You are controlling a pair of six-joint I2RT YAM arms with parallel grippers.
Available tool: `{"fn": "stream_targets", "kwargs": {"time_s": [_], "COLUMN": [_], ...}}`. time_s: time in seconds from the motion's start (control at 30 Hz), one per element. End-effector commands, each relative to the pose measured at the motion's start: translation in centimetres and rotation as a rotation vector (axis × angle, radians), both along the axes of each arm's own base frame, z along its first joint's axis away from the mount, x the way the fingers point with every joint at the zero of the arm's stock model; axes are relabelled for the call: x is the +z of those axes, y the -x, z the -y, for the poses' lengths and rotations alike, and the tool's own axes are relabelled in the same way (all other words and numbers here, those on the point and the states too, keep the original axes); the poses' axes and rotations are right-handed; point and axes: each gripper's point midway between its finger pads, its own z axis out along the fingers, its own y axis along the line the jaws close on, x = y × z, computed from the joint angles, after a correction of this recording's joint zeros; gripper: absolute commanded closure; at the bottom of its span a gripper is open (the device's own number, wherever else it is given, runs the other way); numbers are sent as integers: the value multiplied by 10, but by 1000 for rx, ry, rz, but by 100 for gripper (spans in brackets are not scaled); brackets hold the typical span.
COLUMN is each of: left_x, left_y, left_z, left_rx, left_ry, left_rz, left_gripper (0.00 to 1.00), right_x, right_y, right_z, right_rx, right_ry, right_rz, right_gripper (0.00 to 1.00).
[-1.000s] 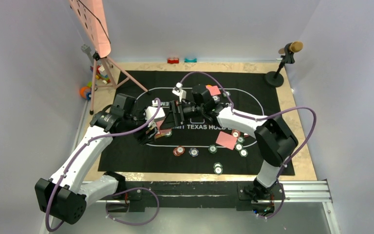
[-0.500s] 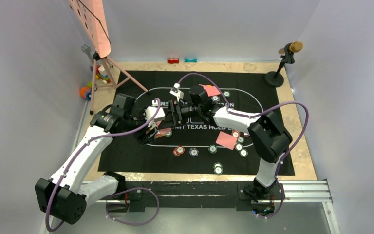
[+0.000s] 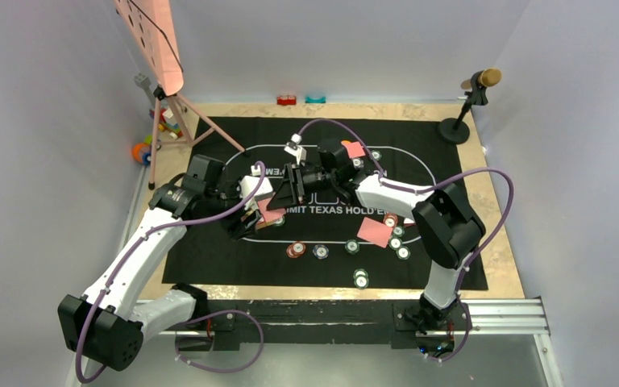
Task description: Distribute texas hold em gaming equipment
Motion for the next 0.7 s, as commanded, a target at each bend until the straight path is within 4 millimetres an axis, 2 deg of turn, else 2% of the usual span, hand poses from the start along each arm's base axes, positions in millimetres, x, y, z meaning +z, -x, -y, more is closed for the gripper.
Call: {"fn": "stream_targets", "kwargs": {"time_s": [0.0, 0.43, 0.67], "left_x": [29, 26, 27], "left_y": [-7, -6, -6], "left_z": [10, 7, 7], "left_rx": [-10, -10, -9], "left_ry": [73, 67, 69], "left_rz": [75, 84, 86], "left_gripper": [75, 78, 80], "right_x": [17, 27, 24], "right_y": [-6, -10, -15], "right_z": [7, 25, 37], "right_rx": [-19, -65, -92], "right_ry": [-33, -33, -18], "right_rz": [41, 59, 58], "right_gripper": [64, 87, 88]}}
